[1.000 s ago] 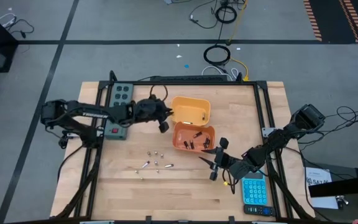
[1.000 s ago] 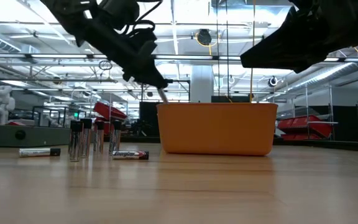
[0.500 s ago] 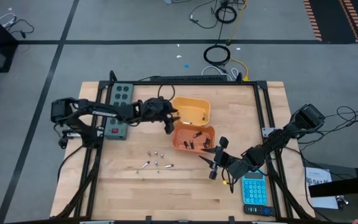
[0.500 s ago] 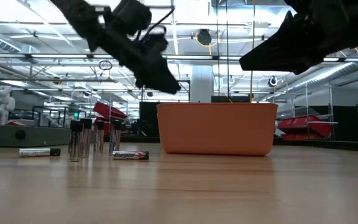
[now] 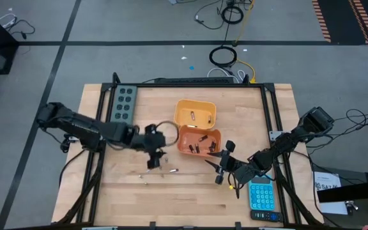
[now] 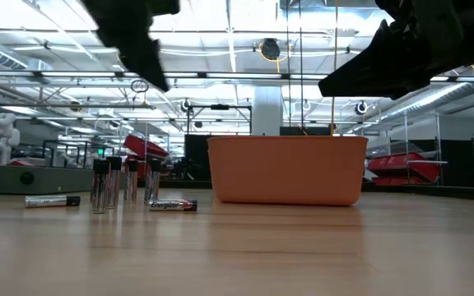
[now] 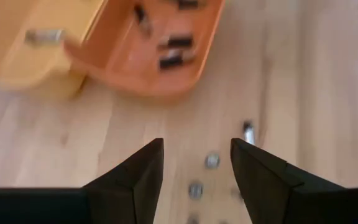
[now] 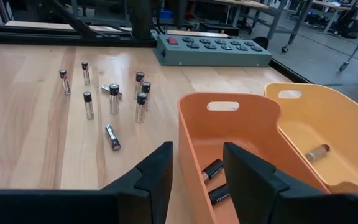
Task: Sort batteries
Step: Put the silver battery into the yellow bin
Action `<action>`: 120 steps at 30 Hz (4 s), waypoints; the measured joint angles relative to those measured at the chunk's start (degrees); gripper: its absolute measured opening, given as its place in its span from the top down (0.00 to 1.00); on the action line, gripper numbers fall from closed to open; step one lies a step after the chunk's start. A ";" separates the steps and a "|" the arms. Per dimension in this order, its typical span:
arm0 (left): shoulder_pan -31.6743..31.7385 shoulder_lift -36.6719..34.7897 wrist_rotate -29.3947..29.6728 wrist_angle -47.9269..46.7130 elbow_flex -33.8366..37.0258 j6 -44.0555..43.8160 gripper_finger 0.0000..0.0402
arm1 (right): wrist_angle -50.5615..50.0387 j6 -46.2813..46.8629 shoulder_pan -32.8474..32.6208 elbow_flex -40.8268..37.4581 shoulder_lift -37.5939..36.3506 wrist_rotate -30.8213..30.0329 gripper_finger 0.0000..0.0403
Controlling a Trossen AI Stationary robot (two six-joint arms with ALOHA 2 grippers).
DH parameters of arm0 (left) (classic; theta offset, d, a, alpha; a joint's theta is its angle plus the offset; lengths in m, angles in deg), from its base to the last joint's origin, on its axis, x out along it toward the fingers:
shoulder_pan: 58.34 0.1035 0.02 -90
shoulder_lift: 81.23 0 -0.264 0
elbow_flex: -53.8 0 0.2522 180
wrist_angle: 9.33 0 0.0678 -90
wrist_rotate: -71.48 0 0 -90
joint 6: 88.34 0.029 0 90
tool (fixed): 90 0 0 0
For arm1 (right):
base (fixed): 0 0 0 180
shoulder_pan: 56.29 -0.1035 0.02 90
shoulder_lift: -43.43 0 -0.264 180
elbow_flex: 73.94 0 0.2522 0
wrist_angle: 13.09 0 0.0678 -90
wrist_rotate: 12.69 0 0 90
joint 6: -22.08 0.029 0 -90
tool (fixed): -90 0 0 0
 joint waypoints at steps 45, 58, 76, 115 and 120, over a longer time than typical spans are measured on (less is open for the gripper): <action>-2.14 6.55 1.80 12.58 19.76 -18.34 0.72 | 0.08 0.55 -0.37 0.00 0.00 1.25 0.67; 6.15 6.52 6.02 15.27 20.26 -6.49 0.87 | 1.07 -0.34 -0.22 0.00 0.00 1.27 0.67; 25.75 6.52 -7.58 40.93 14.20 13.60 0.86 | 2.48 -2.04 -0.13 0.00 0.00 1.29 0.67; -2.92 5.28 -0.20 5.29 8.20 2.64 0.47 | 1.06 -1.56 0.37 -0.02 0.00 1.49 0.67; -0.47 5.28 -3.10 11.51 13.27 2.80 0.47 | 1.11 -1.55 0.35 -0.02 0.00 1.49 0.67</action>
